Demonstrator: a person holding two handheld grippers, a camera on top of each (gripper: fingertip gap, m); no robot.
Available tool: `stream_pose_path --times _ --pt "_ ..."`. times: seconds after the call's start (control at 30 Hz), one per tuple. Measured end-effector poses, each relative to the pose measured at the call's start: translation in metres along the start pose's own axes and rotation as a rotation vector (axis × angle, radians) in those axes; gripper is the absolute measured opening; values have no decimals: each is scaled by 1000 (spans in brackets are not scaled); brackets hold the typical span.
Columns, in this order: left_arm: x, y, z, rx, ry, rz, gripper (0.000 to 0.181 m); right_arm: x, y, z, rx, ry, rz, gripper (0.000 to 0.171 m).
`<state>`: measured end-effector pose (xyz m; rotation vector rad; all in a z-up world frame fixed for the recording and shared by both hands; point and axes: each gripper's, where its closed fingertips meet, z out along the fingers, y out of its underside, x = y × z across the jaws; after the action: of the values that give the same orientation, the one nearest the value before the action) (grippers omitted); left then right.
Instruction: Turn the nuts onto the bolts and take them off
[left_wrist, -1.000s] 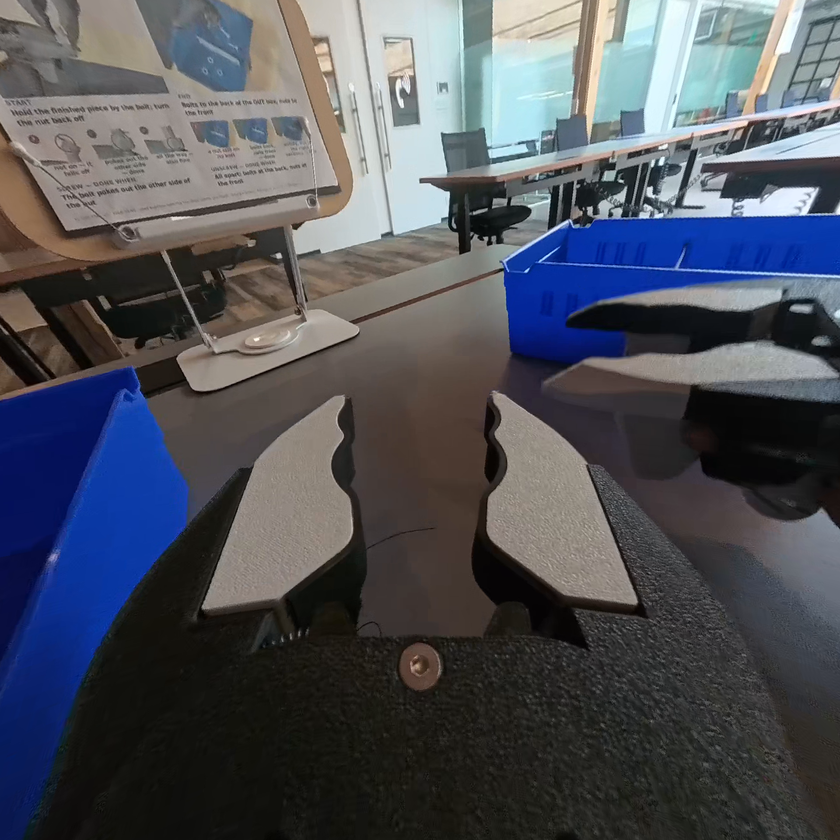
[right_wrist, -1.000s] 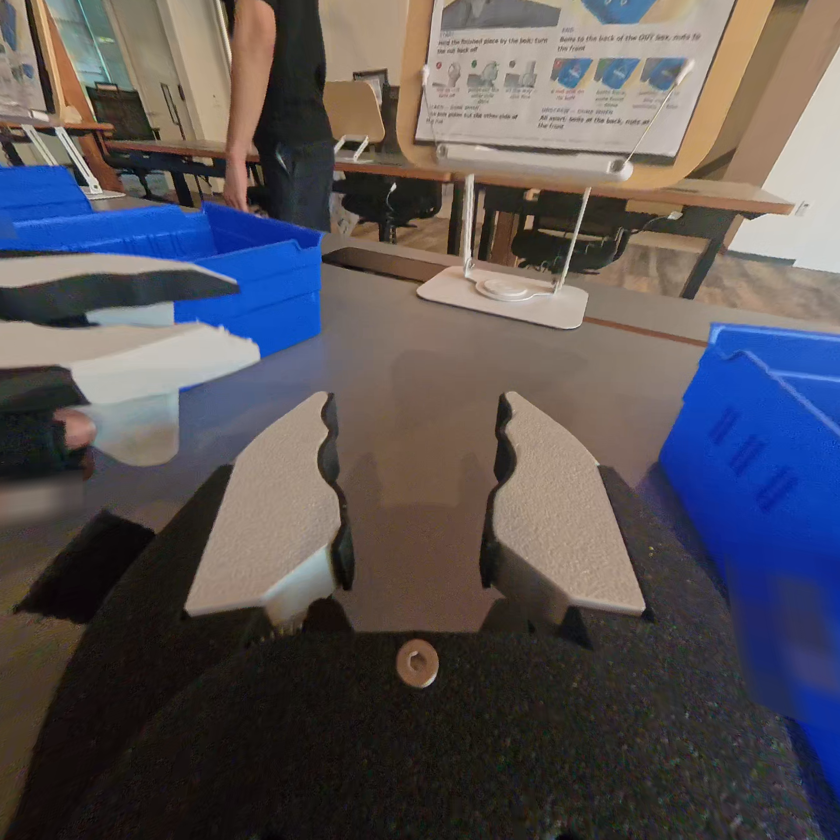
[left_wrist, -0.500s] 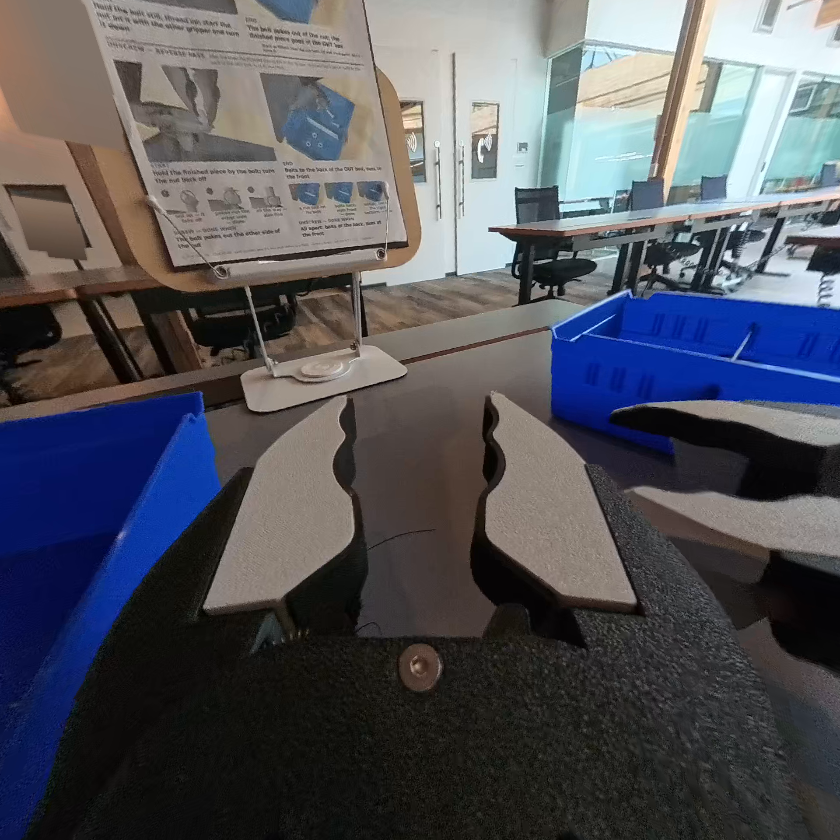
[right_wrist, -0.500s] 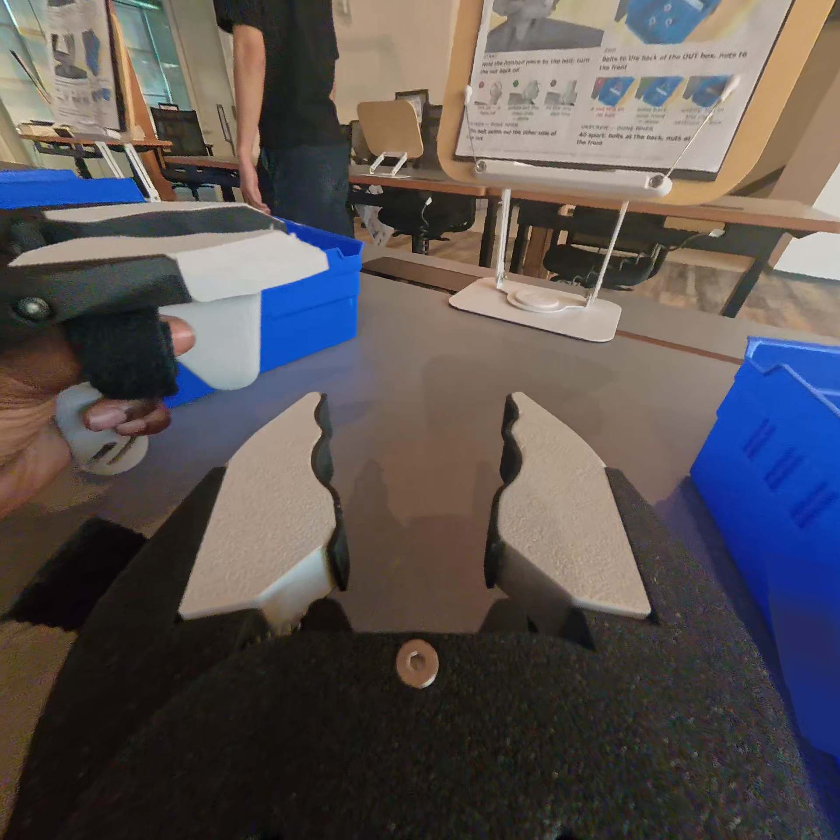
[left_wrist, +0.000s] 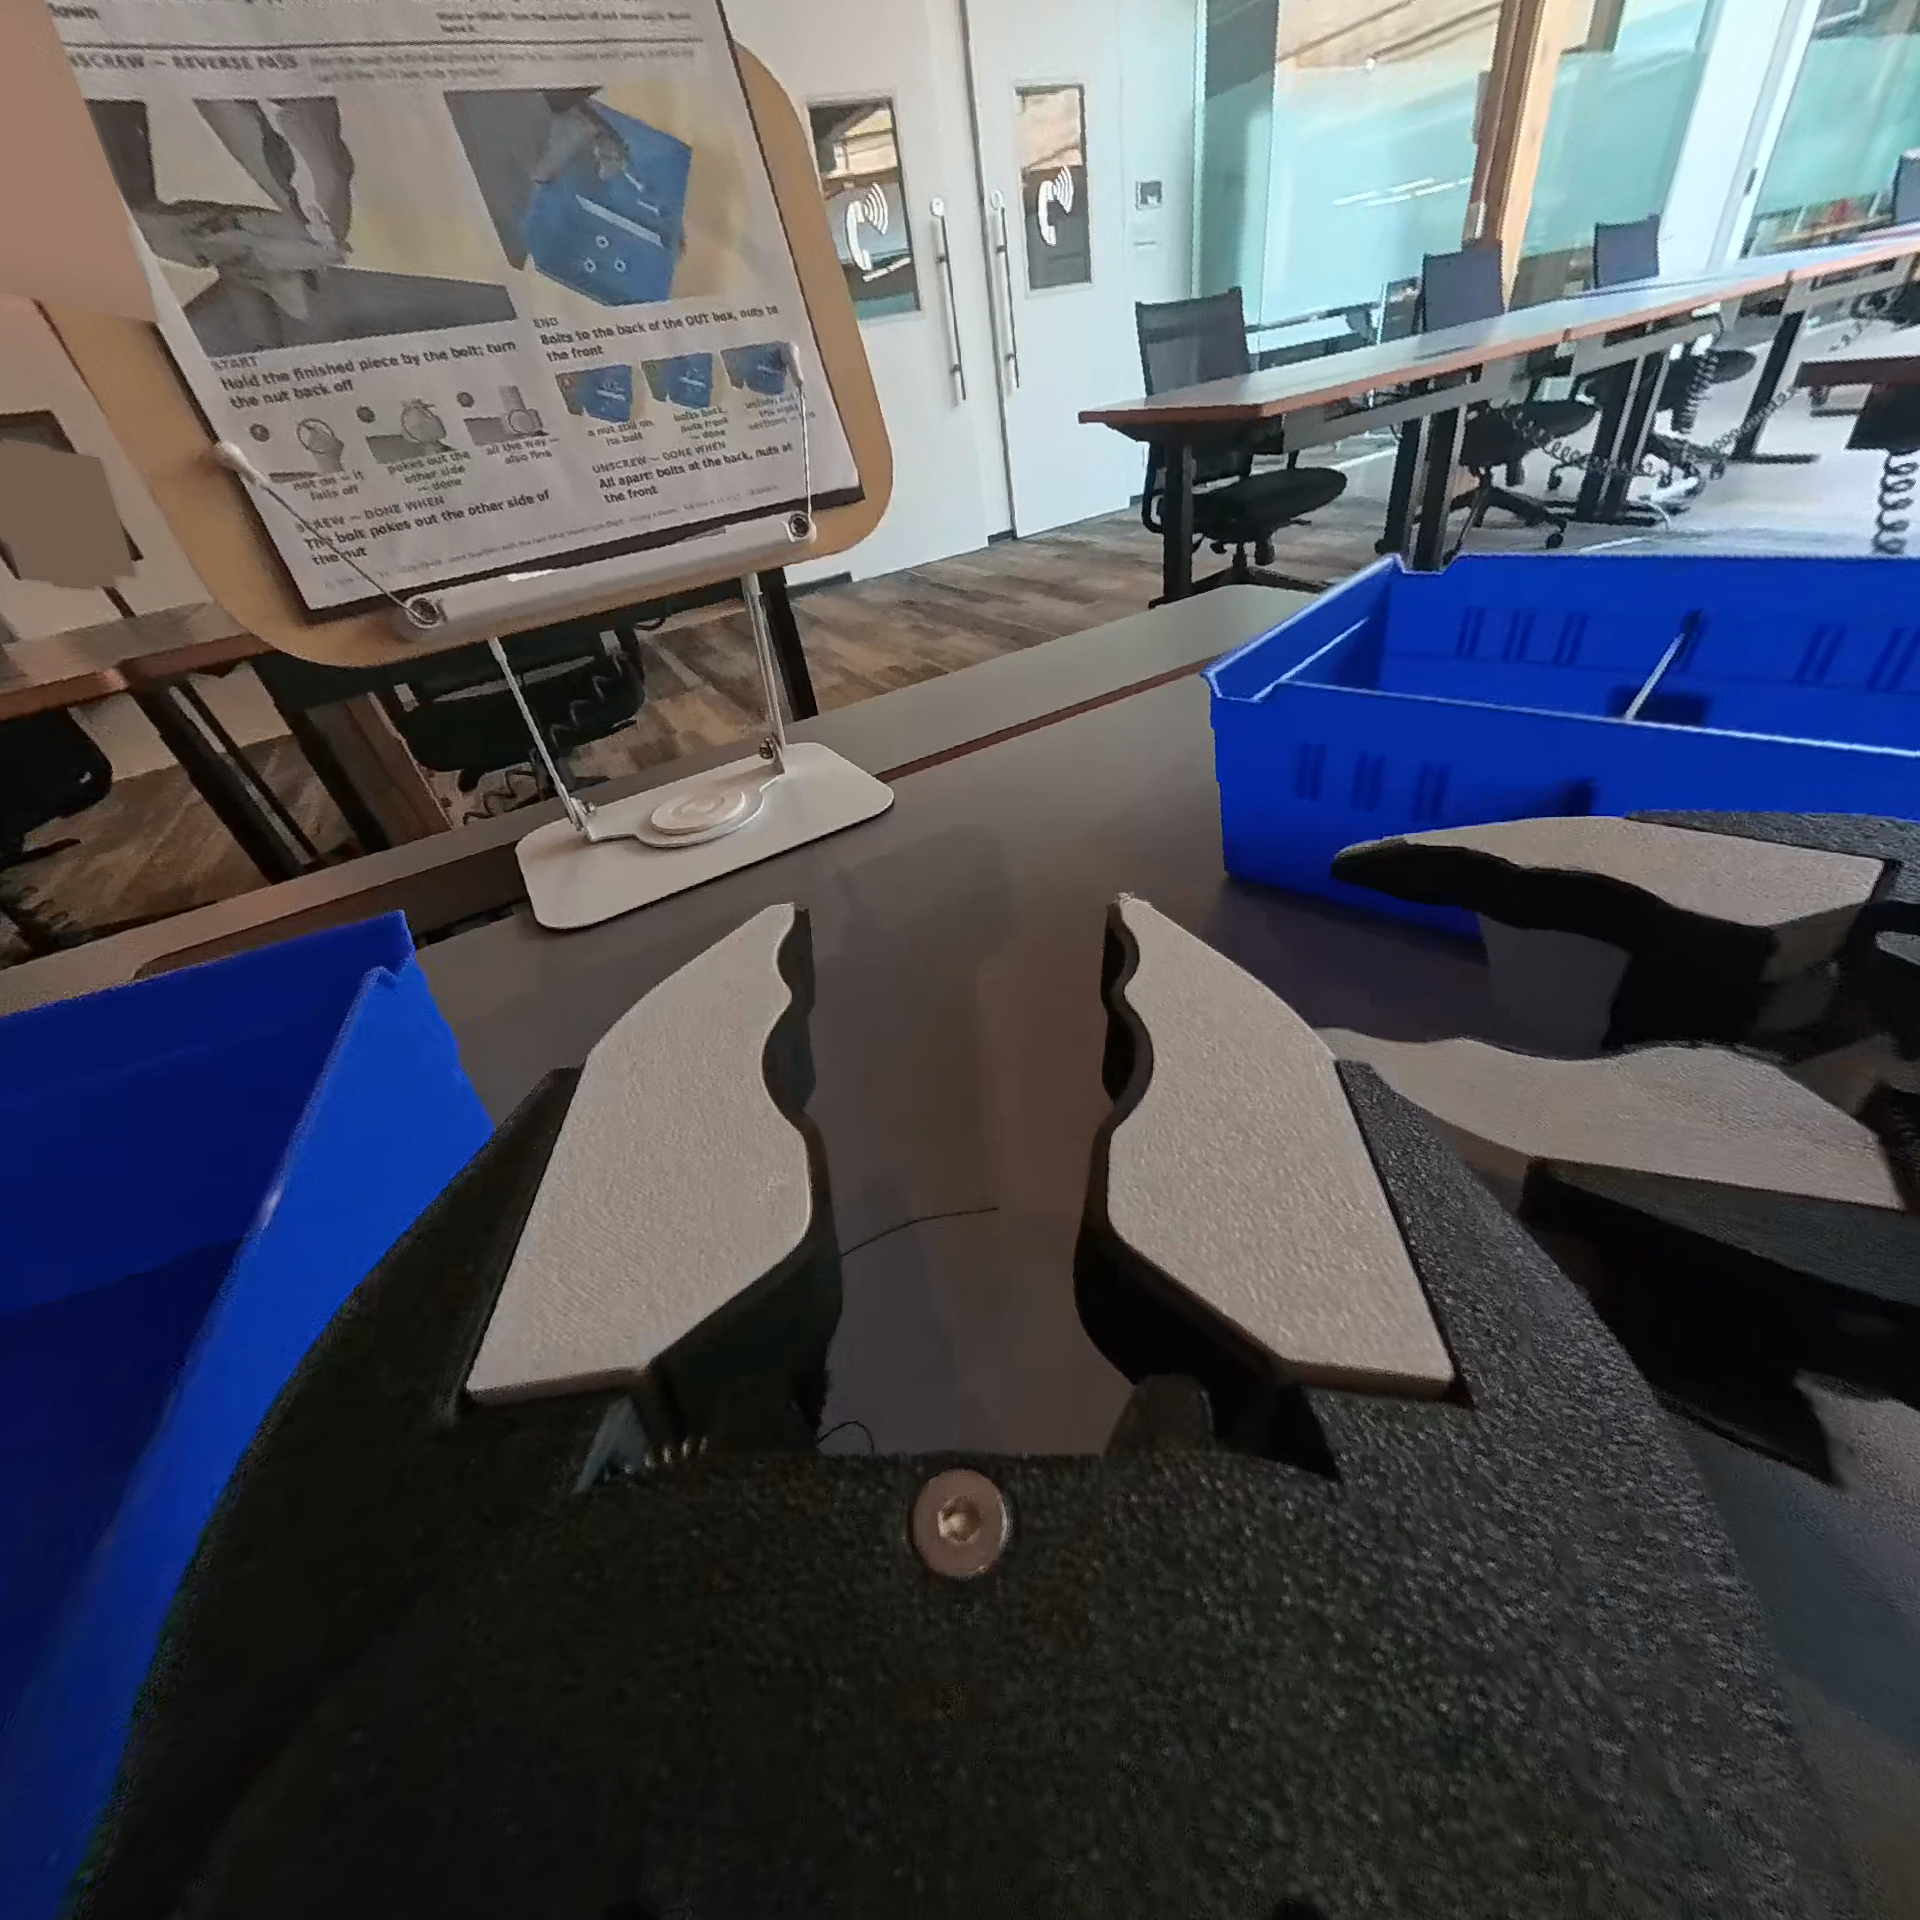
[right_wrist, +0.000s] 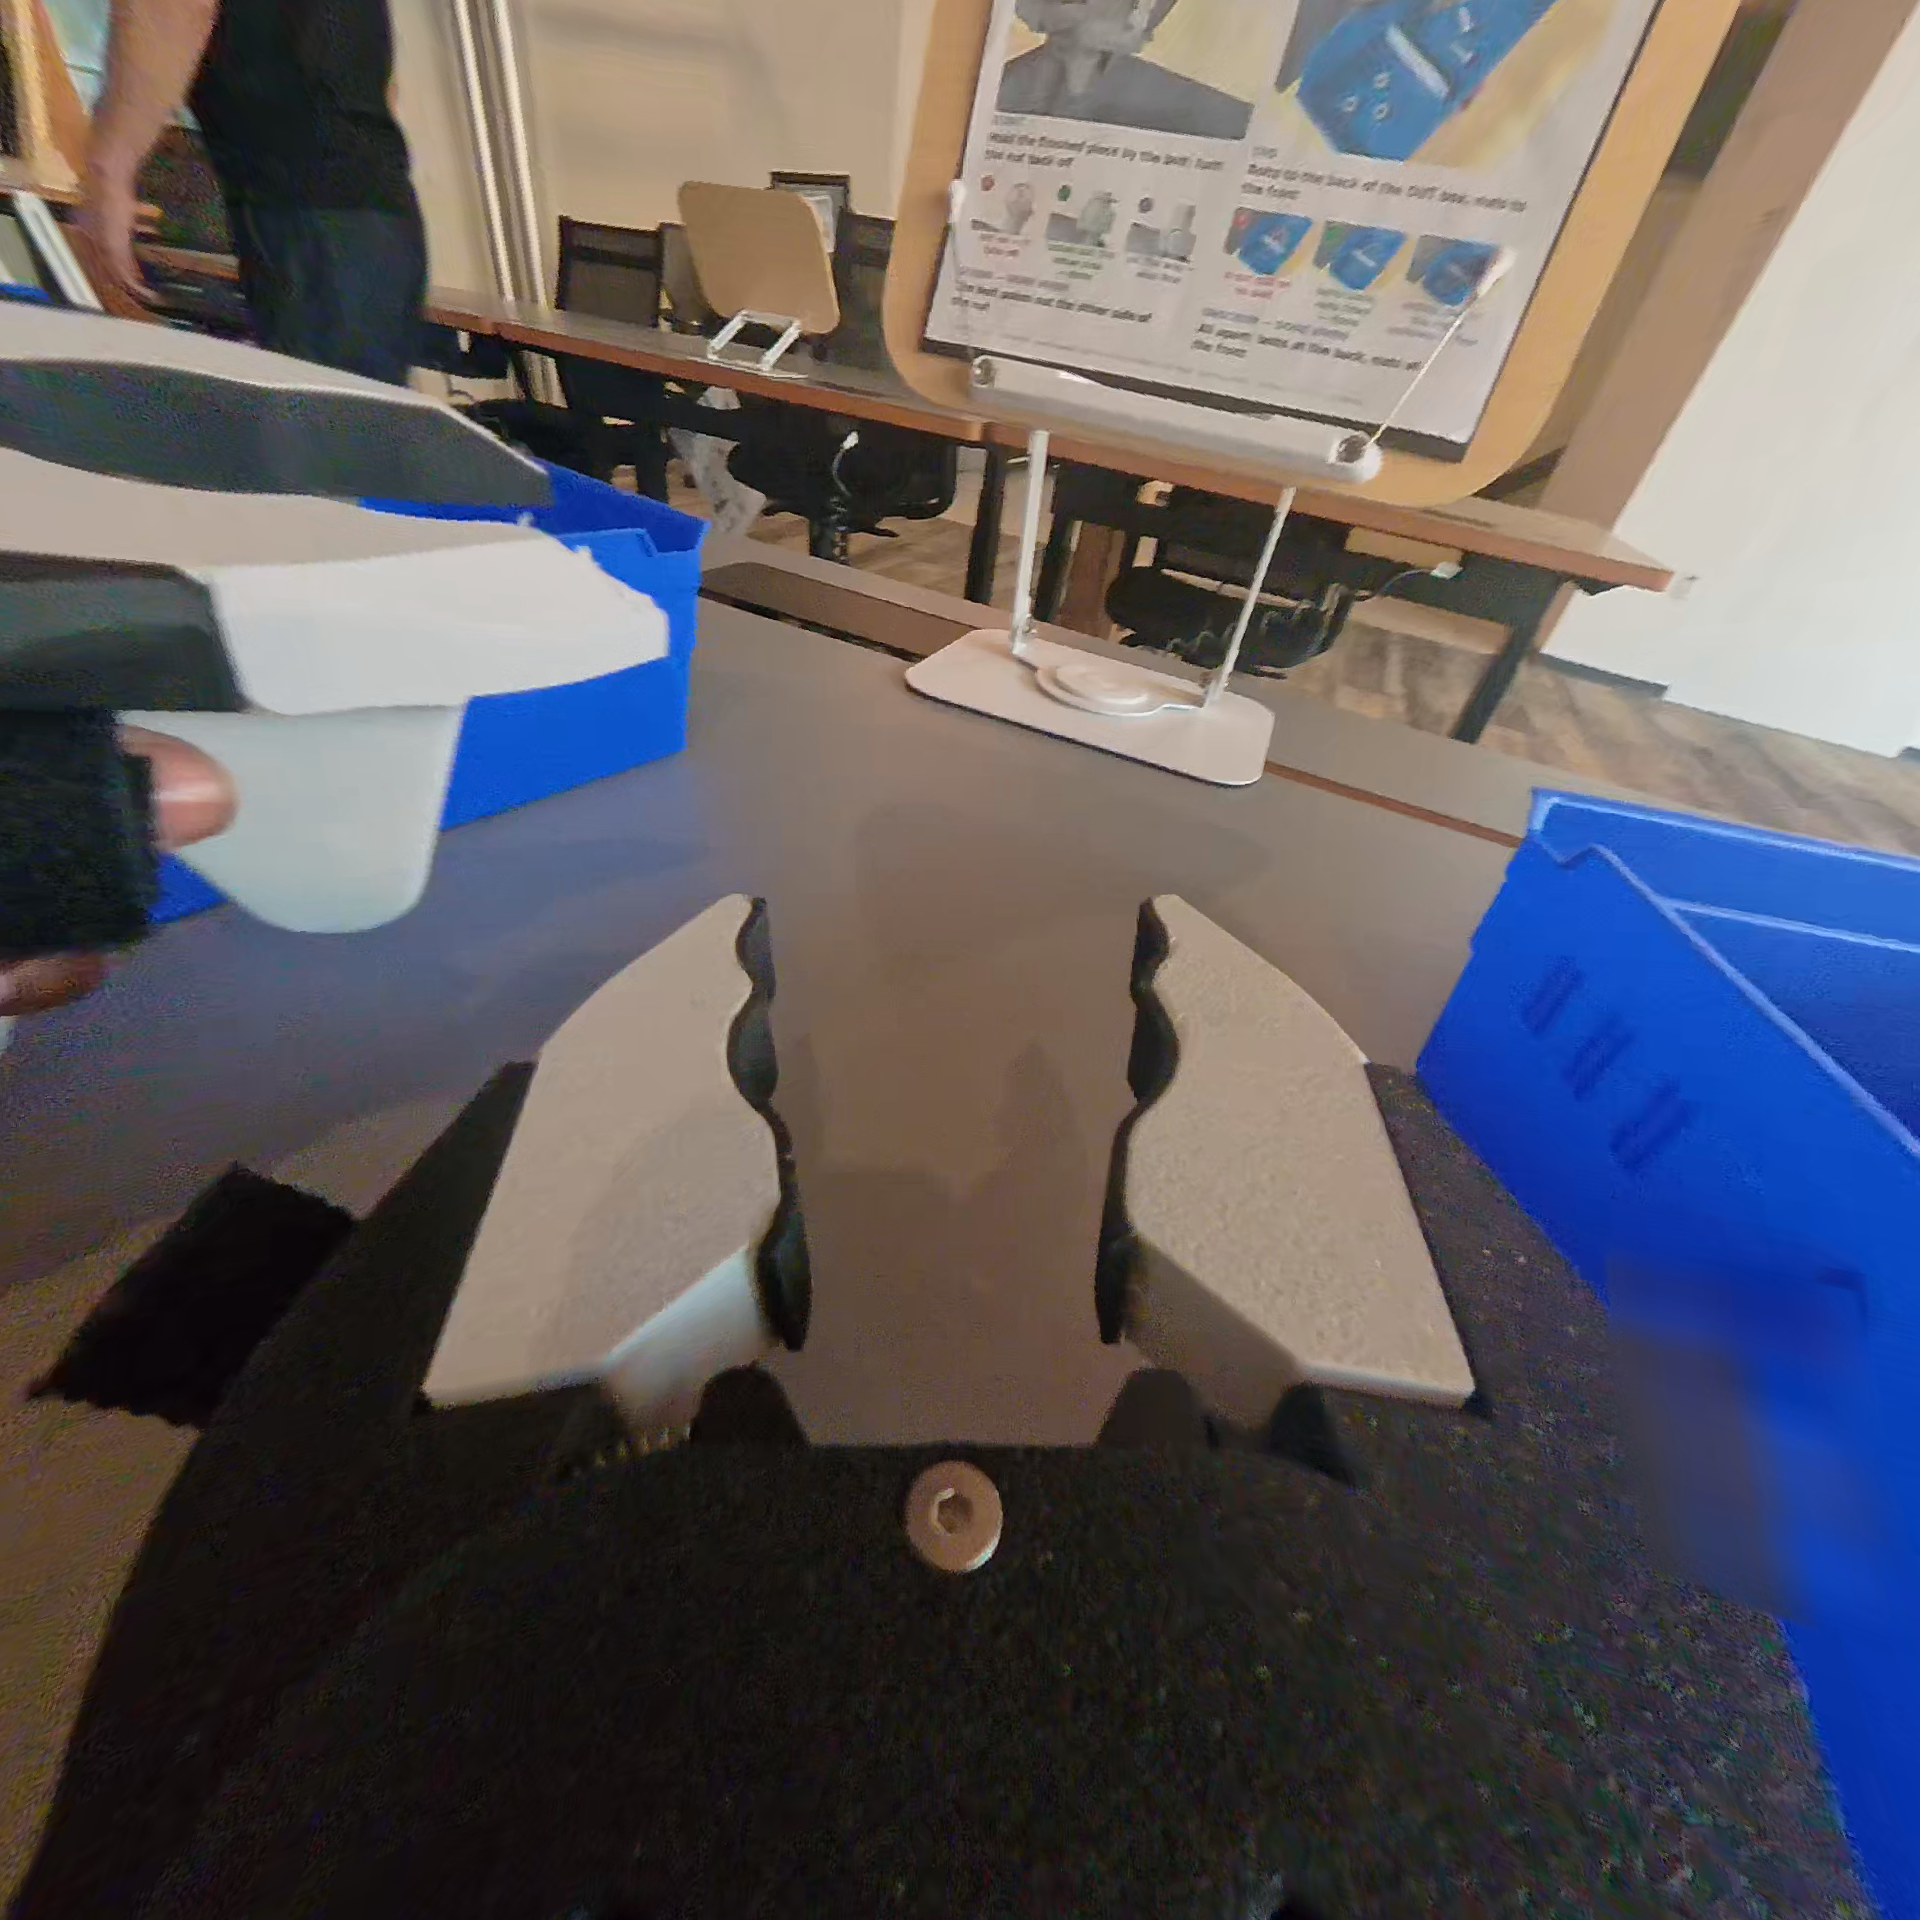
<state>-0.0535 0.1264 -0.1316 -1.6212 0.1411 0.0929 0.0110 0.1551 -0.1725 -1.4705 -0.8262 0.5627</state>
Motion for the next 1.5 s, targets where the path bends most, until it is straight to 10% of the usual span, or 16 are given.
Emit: stream_pose_path --times 1.5 --pt "-18 28 -19 -47 76 -11 47 -10 -22 -23 -33 -27 29 50"
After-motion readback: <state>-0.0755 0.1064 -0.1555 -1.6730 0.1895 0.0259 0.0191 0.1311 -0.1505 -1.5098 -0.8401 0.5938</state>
